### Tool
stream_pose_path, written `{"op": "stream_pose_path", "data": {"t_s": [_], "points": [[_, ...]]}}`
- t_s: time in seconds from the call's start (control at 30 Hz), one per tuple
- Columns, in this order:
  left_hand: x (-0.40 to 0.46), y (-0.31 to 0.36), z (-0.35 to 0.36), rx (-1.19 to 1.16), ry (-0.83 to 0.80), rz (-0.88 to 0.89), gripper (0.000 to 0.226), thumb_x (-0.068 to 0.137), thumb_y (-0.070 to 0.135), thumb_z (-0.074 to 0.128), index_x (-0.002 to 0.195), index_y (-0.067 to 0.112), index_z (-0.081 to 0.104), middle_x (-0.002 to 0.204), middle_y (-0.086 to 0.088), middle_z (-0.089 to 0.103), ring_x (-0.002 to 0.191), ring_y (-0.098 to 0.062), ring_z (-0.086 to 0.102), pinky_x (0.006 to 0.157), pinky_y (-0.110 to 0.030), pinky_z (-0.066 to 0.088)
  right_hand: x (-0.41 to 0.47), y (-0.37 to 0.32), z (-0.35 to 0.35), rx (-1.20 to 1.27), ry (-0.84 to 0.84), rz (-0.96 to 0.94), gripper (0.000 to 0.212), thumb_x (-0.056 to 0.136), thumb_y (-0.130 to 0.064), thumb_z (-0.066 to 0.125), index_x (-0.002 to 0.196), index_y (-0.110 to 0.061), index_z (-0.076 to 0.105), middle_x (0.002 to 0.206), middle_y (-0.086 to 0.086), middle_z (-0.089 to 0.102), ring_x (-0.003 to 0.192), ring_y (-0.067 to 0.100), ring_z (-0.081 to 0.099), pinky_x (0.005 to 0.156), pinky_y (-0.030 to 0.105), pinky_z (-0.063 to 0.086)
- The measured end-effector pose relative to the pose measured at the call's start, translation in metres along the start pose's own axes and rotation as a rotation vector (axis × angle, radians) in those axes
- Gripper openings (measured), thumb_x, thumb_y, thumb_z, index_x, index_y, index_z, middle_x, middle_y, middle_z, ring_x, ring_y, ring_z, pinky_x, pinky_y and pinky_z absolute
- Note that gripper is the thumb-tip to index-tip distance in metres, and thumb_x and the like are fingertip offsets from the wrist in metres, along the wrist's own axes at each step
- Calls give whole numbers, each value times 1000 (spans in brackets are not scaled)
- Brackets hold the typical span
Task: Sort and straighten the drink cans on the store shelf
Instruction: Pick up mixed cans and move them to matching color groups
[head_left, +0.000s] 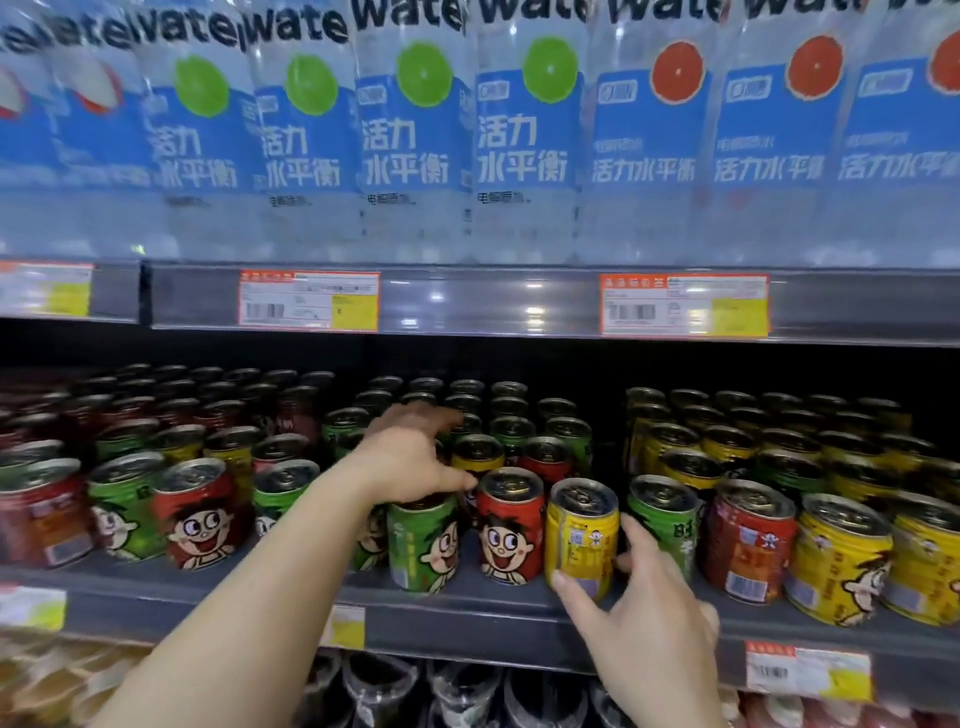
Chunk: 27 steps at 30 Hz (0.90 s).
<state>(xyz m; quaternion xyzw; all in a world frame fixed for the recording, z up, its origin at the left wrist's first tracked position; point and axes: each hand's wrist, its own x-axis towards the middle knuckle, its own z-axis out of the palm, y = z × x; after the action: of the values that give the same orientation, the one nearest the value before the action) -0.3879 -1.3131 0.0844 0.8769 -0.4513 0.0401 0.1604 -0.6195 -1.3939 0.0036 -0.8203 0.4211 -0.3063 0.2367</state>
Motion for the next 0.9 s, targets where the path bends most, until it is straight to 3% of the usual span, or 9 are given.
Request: {"op": "stream_pose_path", "data": {"t_s": [0.17, 0.33, 0.53, 0.7, 0.9], "points": [[25, -13, -2, -247, -150, 35, 84, 66, 42, 81, 139, 27, 44, 136, 2, 53, 120, -16, 53, 102, -31, 44, 3, -9, 7, -12, 63, 66, 82, 74, -67, 59, 140, -30, 28, 130, -10, 55, 122, 16, 49, 97, 41, 30], [41, -17, 5, -203, -246, 77, 83, 65, 39, 81, 139, 26, 45, 136, 2, 53, 119, -16, 53, 100, -29, 44, 4, -16, 19, 5, 123, 118, 85, 70, -62, 69, 136, -23, 33, 123, -4, 61, 115, 23, 55, 96, 43, 31], [53, -15, 6, -108, -330, 167, 92, 57, 51, 83, 138, 41, 40, 146, 8, 42, 131, -18, 43, 106, -35, 39, 9, -18, 34, -87, 182, 134, 91, 68, -64, 68, 140, -22, 33, 129, 3, 51, 122, 24, 46, 97, 46, 33], [60, -12, 11, -103, -283, 224, 85, 54, 50, 86, 129, 44, 47, 140, 7, 48, 124, -18, 48, 99, -31, 44, 11, -19, 37, -28, 242, 155, 83, 68, -60, 71, 136, -24, 41, 122, -1, 51, 118, 21, 48, 98, 44, 33], [59, -10, 12, -93, -266, 305, 77, 56, 48, 85, 123, 31, 51, 127, 5, 55, 109, -16, 53, 87, -28, 47, 8, -25, 34, 92, 287, 154, 83, 63, -58, 75, 133, -26, 45, 120, -4, 50, 113, 20, 52, 99, 46, 42]]}}
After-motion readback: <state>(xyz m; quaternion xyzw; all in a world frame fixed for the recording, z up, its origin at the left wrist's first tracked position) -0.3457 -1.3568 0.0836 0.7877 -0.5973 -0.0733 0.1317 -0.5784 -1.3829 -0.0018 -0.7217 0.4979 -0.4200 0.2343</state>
